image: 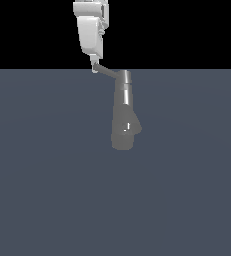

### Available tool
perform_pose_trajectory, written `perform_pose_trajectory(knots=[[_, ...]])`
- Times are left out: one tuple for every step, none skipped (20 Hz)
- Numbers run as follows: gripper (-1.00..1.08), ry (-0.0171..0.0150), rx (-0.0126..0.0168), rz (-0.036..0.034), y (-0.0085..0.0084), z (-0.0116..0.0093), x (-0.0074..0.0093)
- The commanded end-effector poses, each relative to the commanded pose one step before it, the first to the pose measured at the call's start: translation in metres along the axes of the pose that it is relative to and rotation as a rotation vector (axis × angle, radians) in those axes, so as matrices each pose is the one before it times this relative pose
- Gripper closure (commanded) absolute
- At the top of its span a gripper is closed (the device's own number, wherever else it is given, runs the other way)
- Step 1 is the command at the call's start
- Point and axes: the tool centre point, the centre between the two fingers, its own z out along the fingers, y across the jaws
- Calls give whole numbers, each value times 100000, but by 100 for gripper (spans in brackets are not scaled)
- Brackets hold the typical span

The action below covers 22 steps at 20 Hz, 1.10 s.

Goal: Turn on the faucet by rotating a designated handle.

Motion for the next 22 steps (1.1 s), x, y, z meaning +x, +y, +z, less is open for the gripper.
perform_pose_trajectory(knots=[[108, 194, -694, 665, 841, -134, 1109], [108, -8, -51, -46, 279, -95, 233], [108, -8, -51, -46, 281, -96, 235], [108, -7, -51, -46, 283, -97, 237], [108, -7, -51, -46, 285, -98, 238], [108, -7, -51, -46, 287, -99, 240], [108, -7, -51, -46, 289, -100, 242], [108, -7, -51, -46, 291, -101, 244], [108, -6, -51, -46, 292, -102, 245], [108, -6, -51, -46, 294, -103, 247], [108, -7, -63, -56, 292, -98, 244], [108, -5, -52, -46, 297, -105, 251], [108, -5, -52, -46, 299, -106, 253], [108, -4, -52, -45, 301, -107, 255], [108, -5, -64, -55, 298, -102, 251], [108, -2, -53, -45, 303, -111, 259], [108, 0, 0, 0, 0, 0, 0], [108, -18, 343, -825, -398, 95, -787], [108, 0, -21, 44, 44, -13, 720], [108, 0, -36, 76, 38, -5, 737], [108, 1, -21, 44, 43, -13, 718], [108, 1, -30, 62, 40, -9, 726]])
